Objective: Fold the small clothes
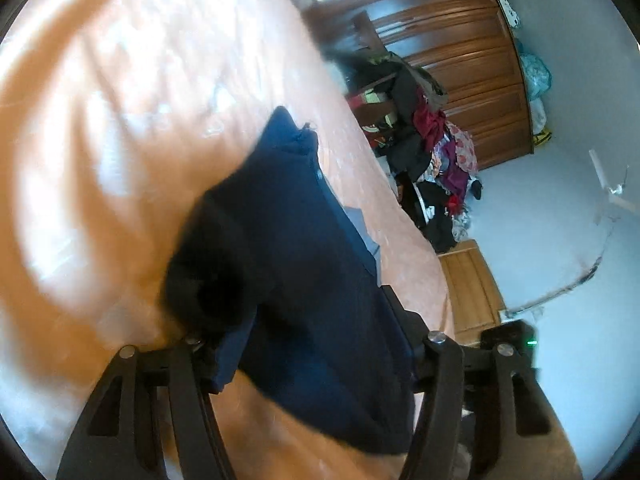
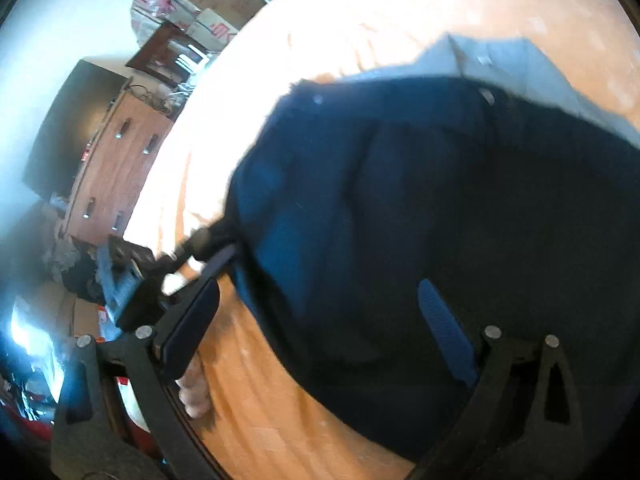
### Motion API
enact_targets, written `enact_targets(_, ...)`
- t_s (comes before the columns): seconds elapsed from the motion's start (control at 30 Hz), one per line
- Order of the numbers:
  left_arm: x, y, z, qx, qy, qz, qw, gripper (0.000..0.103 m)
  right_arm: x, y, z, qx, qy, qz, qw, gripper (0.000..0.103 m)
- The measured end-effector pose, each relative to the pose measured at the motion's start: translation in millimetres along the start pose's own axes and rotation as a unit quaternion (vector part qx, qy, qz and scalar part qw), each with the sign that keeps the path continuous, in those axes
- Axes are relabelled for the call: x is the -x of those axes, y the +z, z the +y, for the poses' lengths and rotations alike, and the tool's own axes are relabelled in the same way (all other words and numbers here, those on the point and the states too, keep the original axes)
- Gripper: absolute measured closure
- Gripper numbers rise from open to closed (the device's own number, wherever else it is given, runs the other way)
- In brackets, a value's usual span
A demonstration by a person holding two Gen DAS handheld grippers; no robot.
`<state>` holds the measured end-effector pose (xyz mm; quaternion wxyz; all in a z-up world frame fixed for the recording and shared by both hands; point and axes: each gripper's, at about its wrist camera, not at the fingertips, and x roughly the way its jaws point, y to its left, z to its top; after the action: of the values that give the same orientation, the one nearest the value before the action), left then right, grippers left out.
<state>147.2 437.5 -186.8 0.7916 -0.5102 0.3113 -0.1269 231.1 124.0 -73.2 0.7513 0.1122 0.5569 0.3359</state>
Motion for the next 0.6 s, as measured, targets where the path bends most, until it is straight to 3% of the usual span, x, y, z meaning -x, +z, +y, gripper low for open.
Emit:
enact_targets(0.13,12.8,-16.1,-6.4,-0.02,0.065,0.023,0.9974,0.042,1.3,5.9,15.1,0.024,-0.006,-0.011,1.0,0.005)
enact_targets(0.2,37.2,-22.9,0.3,-0.036,0.083,0.019,0.9957,0.042,-9.4,0.3,22.6,0.04,0.013,0.006,0.999,0.004)
enact_targets(0.3,70.2,-22.0,16.4,-0.012,0.077,0.011,0.9969,0.045,-45.9,-17.4,47.3,0.089,0.023,0.048,0.995,0.004)
enact_targets(0.4,84.2,-20.0,20.3,0.001,0.065,0.024,0.9976,0.044,-85.4,-39.4,82.3,0.175,0.001,0.084,0.981,0.006)
enact_targets(0.5,86.8,-19.2,16.6,0.006,0.049,0.026,0.9985,0.036,-120.6,-51.3,118.7,0.285,-0.064,0.058,0.955,0.007)
enact_targets(0.53,87.0,-20.1,15.4,0.006,0.047,0.026,0.9985,0.036,-132.7,-55.0,125.3,0.308,-0.088,0.055,0.946,0.011)
enact_targets(0.57,88.6,-20.7,15.8,0.008,0.045,0.026,0.9986,0.036,-140.1,-58.3,128.8,0.319,-0.095,0.057,0.941,0.035)
enact_targets(0.6,88.7,-20.5,17.0,0.014,0.039,0.028,0.9987,0.036,-142.9,-60.1,130.3,0.316,-0.092,0.06,0.942,0.048)
